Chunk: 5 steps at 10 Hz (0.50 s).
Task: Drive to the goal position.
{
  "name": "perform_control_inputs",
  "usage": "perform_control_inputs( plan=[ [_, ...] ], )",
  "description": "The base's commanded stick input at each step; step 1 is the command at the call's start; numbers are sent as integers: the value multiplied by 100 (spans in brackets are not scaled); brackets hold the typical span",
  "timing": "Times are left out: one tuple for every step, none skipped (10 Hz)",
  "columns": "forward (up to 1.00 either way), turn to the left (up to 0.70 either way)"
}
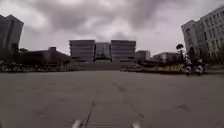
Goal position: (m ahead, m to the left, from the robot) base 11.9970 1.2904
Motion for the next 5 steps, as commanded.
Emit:
perform_control_inputs(
  plan=[
    [100, 0],
    [100, 0],
    [100, 0],
    [100, 0],
    [100, 0]
  ],
)
